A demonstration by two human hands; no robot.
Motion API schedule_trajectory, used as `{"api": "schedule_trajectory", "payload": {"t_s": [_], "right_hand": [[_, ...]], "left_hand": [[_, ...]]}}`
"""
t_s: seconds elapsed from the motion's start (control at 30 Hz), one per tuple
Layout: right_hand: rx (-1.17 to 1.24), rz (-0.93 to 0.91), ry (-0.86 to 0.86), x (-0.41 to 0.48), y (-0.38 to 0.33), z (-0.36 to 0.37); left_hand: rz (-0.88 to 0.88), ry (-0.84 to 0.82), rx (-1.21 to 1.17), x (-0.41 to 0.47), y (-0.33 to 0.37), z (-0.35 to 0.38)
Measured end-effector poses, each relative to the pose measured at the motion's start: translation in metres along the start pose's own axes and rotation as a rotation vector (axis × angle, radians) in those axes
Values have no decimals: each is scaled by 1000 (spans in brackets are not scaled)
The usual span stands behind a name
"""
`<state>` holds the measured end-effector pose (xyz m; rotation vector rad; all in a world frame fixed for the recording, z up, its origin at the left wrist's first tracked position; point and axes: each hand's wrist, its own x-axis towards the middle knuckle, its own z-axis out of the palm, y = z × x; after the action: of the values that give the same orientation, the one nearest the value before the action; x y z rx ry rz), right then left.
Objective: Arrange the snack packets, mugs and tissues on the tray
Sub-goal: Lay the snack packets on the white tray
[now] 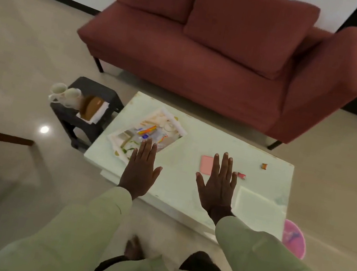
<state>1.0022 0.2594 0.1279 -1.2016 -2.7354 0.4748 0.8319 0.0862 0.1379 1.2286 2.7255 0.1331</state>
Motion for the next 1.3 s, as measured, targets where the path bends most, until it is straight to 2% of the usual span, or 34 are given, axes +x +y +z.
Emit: {"api": "schedule_trajectory", "payload": {"t_s": [0.23,0.6,0.77,1.03,1.2,1.3], "right_hand": [[-24,-91,-38,14,-90,27],[-43,-133,-87,56,-138,56],[-12,-161,-162,80,-147,67],[154,-19,-181,129,-186,99],[59,60,-218,168,-206,142],[42,150,-242,190,-212,181]], "left_hand": [[-65,10,-64,7,-83,-14],[-130,-14,-147,38,-144,-16],[-123,-65,-201,63,-159,-10],[-109,-232,-322,127,-201,0],[-73,-414,-413,177,-240,37],[-14,-452,-411,210,-258,73]]}}
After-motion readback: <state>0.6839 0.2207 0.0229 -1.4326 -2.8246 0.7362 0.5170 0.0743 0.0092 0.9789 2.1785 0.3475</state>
